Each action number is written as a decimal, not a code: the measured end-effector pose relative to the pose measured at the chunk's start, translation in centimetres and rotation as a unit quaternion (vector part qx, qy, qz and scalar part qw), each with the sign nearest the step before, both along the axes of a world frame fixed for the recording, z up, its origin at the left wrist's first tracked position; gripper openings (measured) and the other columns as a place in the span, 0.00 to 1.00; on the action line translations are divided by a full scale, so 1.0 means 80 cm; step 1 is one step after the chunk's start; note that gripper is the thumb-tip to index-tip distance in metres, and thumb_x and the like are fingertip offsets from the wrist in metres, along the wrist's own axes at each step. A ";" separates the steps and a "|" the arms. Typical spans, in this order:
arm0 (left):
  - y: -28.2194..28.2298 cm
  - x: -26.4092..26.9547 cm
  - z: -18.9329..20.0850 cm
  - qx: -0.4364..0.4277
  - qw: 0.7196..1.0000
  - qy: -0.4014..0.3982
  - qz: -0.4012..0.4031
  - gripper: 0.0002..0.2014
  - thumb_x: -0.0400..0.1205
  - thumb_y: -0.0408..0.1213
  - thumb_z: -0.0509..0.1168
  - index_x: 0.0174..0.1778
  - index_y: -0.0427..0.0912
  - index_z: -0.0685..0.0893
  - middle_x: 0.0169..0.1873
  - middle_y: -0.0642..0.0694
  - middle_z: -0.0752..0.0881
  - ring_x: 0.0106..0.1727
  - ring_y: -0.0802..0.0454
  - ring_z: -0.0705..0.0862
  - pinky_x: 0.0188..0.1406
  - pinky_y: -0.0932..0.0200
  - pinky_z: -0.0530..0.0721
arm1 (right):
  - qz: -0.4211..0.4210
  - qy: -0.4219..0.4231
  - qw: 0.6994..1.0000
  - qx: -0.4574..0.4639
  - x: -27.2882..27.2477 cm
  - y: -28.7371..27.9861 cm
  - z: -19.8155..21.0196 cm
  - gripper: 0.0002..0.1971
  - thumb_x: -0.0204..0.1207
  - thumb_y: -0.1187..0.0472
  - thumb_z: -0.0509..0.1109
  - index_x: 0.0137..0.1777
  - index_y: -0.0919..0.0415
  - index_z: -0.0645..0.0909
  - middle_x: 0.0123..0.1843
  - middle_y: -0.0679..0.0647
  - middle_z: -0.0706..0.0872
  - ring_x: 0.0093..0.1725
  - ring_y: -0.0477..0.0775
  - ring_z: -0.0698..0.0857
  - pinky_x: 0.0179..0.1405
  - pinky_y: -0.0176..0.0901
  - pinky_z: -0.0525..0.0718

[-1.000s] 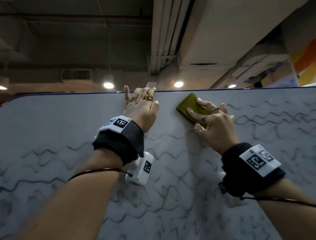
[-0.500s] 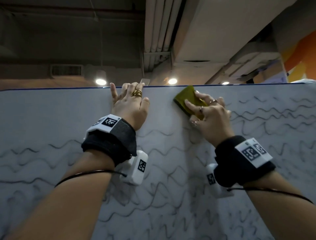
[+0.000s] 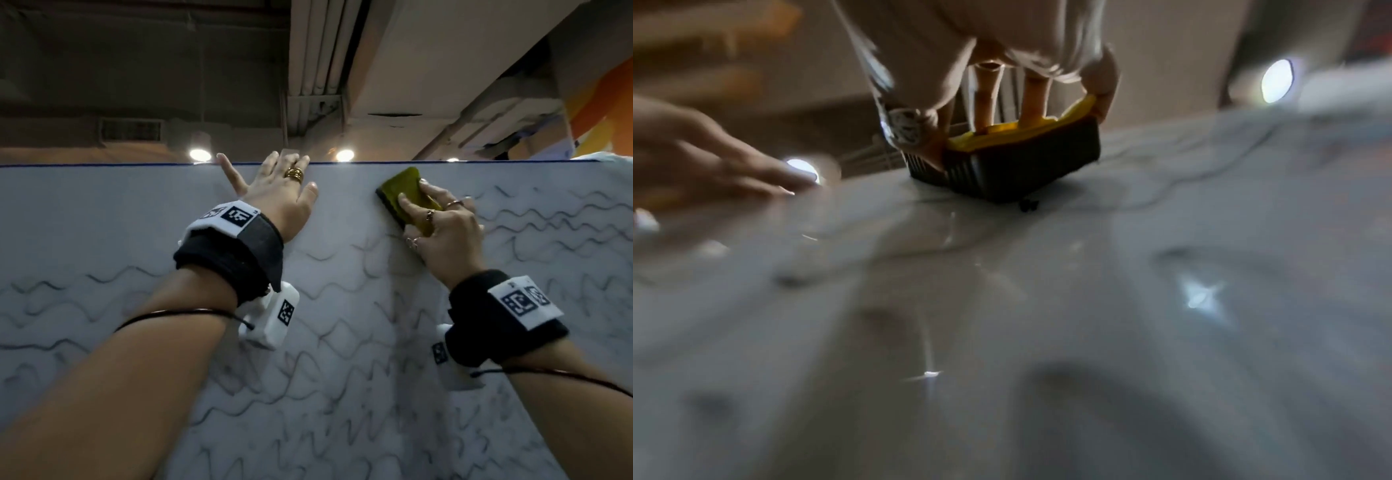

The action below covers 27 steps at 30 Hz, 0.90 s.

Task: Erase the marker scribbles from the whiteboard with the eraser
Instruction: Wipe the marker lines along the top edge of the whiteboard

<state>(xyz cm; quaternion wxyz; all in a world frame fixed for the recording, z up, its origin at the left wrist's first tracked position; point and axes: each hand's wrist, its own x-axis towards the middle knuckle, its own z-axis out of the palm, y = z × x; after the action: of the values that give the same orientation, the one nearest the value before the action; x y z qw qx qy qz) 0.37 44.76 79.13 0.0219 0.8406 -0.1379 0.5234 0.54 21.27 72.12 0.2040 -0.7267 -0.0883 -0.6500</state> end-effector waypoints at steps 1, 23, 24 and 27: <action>-0.011 0.004 0.005 0.005 1.000 0.004 -0.020 0.30 0.82 0.54 0.38 0.82 0.51 0.55 0.82 0.55 0.55 0.82 0.56 0.48 0.73 0.25 0.31 | 0.005 0.001 1.000 -0.009 -0.001 0.014 0.003 0.25 0.72 0.59 0.73 0.67 0.38 0.78 0.78 0.43 0.70 0.66 0.60 0.68 0.61 0.59 0.72; -0.138 0.000 0.000 0.001 1.000 0.011 -0.026 0.27 0.85 0.48 0.41 0.81 0.45 0.61 0.80 0.51 0.59 0.81 0.54 0.51 0.65 0.28 0.21 | 0.011 -0.003 0.992 -0.122 0.007 -0.065 -0.048 0.22 0.66 0.47 0.63 0.62 0.41 0.83 0.71 0.49 0.79 0.43 0.53 0.69 0.36 0.56 0.80; -0.139 0.000 -0.003 -0.001 1.000 0.007 -0.021 0.27 0.85 0.47 0.41 0.81 0.45 0.59 0.80 0.51 0.58 0.82 0.53 0.50 0.65 0.26 0.22 | 0.021 -0.004 0.994 -0.112 0.005 -0.071 -0.047 0.22 0.67 0.48 0.65 0.62 0.41 0.83 0.72 0.47 0.77 0.45 0.50 0.66 0.40 0.56 0.77; -0.142 0.000 -0.006 -0.006 1.000 -0.001 -0.026 0.27 0.85 0.47 0.42 0.82 0.47 0.55 0.81 0.50 0.56 0.82 0.51 0.48 0.66 0.24 0.24 | -0.009 0.018 0.998 -0.062 0.000 -0.079 -0.020 0.22 0.72 0.55 0.71 0.66 0.39 0.79 0.76 0.40 0.69 0.50 0.48 0.64 0.50 0.55 0.72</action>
<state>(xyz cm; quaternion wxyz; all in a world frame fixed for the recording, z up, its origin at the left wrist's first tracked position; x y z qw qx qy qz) 0.38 33.41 78.67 0.0399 0.8362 -0.1565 0.5242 0.53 14.93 70.50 0.1545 -0.7500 -0.1187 -0.6321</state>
